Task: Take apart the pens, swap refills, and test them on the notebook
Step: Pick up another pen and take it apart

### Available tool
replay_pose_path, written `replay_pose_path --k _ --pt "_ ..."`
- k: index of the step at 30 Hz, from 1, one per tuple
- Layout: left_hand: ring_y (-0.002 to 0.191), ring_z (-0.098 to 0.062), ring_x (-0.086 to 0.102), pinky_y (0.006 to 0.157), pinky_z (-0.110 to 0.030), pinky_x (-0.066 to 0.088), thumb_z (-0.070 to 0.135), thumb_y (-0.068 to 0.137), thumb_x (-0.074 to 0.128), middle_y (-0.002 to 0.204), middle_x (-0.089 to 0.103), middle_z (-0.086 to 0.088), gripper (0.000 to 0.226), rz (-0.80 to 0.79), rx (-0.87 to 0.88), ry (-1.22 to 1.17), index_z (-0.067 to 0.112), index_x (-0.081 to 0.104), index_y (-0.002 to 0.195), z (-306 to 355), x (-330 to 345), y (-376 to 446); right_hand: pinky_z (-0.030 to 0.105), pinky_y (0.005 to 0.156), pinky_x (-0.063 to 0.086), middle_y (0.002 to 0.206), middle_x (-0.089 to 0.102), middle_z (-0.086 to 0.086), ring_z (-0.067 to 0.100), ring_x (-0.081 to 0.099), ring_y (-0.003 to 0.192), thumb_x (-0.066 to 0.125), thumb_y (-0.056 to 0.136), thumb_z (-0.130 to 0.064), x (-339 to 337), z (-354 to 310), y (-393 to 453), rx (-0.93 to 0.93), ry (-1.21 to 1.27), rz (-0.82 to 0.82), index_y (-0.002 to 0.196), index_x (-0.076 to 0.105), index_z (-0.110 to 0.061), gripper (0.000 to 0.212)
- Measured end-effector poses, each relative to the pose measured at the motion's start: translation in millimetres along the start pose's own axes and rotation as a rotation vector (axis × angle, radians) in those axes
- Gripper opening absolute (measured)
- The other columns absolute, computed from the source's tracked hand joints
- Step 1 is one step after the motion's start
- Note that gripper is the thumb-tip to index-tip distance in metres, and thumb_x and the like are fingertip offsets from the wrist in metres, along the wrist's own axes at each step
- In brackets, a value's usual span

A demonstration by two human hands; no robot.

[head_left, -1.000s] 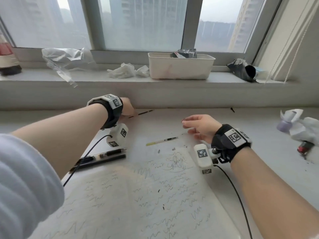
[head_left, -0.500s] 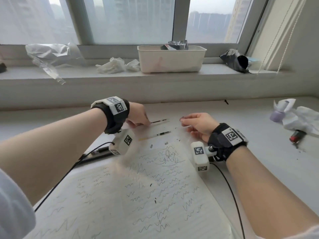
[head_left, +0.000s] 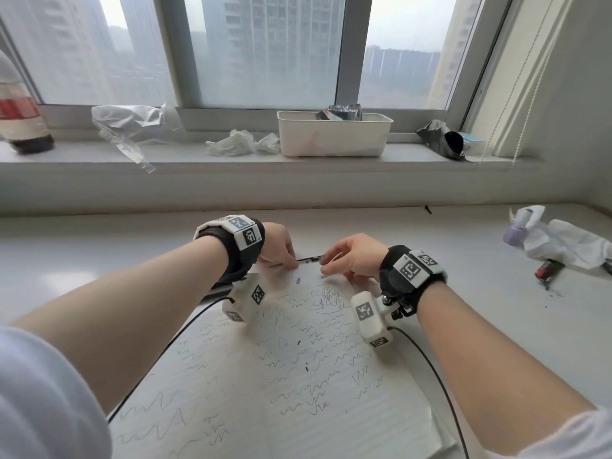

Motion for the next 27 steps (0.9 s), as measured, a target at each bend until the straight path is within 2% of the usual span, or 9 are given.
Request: replay_pose_path --k 3,7,11,13,15,17,20,24,27 --pt "0.073 -0.016 0.061 0.076 -0.027 0.053 0.047 0.082 0.067 0.083 0.069 0.004 0.017 -0.006 -0.009 0.001 0.031 0.070 0.081 -1 1 1 0.026 0.054 0.046 0.077 0.069 0.005 0.017 0.055 0.058 0.088 0.068 -0.024 7 -3 1 0.021 -0.104 -0.036 0.076 0.078 -0.026 0.013" --pt "0.079 -0.016 0.062 0.080 -0.029 0.054 0.049 0.081 0.068 0.094 0.074 0.003 0.016 -0.011 -0.015 -0.005 0.032 0.070 0.080 -3 0 2 0.019 0.047 0.047 0.064 0.069 -0.004 0.007 0.054 0.046 0.086 0.070 -0.026 5 -5 5 0.010 -0.230 -0.001 0.071 0.077 -0.024 0.009" --pt "0.079 -0.016 0.062 0.080 -0.029 0.053 0.048 0.080 0.070 0.090 0.072 0.004 0.017 -0.019 -0.004 -0.012 0.031 0.071 0.081 -3 0 1 0.027 0.058 0.052 0.068 0.069 0.000 0.011 0.056 0.052 0.079 0.078 -0.028 6 -5 8 0.007 -0.308 -0.011 0.077 0.076 -0.018 0.010" --pt "0.079 -0.016 0.062 0.082 -0.030 0.054 0.047 0.081 0.070 0.090 0.072 0.004 0.017 -0.020 0.002 -0.019 0.031 0.071 0.081 -3 0 1 0.027 0.059 0.054 0.067 0.068 0.000 0.011 0.059 0.054 0.073 0.084 -0.027 2 -1 7 0.015 -0.266 -0.006 0.081 0.074 -0.017 0.011" --pt "0.080 -0.016 0.062 0.084 -0.030 0.054 0.047 0.081 0.069 0.090 0.071 0.005 0.016 -0.017 0.010 -0.030 0.030 0.071 0.082 -3 0 0 0.022 0.050 0.052 0.064 0.068 -0.001 0.009 0.059 0.050 0.069 0.088 -0.023 -7 5 7 0.018 -0.165 0.038 0.081 0.072 -0.014 0.011" --pt "0.080 -0.015 0.061 0.085 -0.030 0.053 0.045 0.082 0.069 0.087 0.069 0.007 0.015 -0.018 0.020 -0.041 0.030 0.070 0.082 -4 0 -1 0.019 0.046 0.048 0.070 0.070 0.002 0.009 0.057 0.050 0.067 0.090 -0.014 -17 15 7 0.033 0.069 0.091 0.086 0.070 -0.009 0.007" --pt "0.082 -0.015 0.061 0.090 -0.034 0.055 0.043 0.083 0.070 0.090 0.070 0.005 0.014 -0.025 0.027 -0.065 0.029 0.071 0.086 -4 1 -2 0.019 0.050 0.051 0.081 0.070 0.011 0.012 0.059 0.057 0.064 0.090 -0.001 -28 27 8 0.060 0.496 0.186 0.096 0.065 -0.002 0.006" --pt "0.084 -0.016 0.061 0.092 -0.040 0.055 0.041 0.082 0.071 0.092 0.070 0.005 0.014 -0.026 0.015 -0.097 0.028 0.071 0.088 -6 2 -1 0.019 0.054 0.058 0.079 0.066 0.016 0.017 0.063 0.061 0.057 0.092 0.006 -26 28 14 0.048 0.711 0.208 0.090 0.065 0.004 0.009" --pt "0.079 -0.013 0.059 0.088 -0.031 0.054 0.040 0.081 0.072 0.081 0.066 0.009 0.015 -0.010 0.014 -0.141 0.027 0.072 0.088 -9 1 2 0.025 0.061 0.060 0.085 0.069 0.020 0.023 0.070 0.068 0.058 0.091 0.009 -21 30 17 0.038 0.825 0.184 0.093 0.063 0.006 0.006"
Point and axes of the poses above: each hand's wrist, its own y-axis towards the middle knuckle, its own x-axis out of the palm, z = x × y, the point moved 9 cm from there along y, towards the middle knuckle
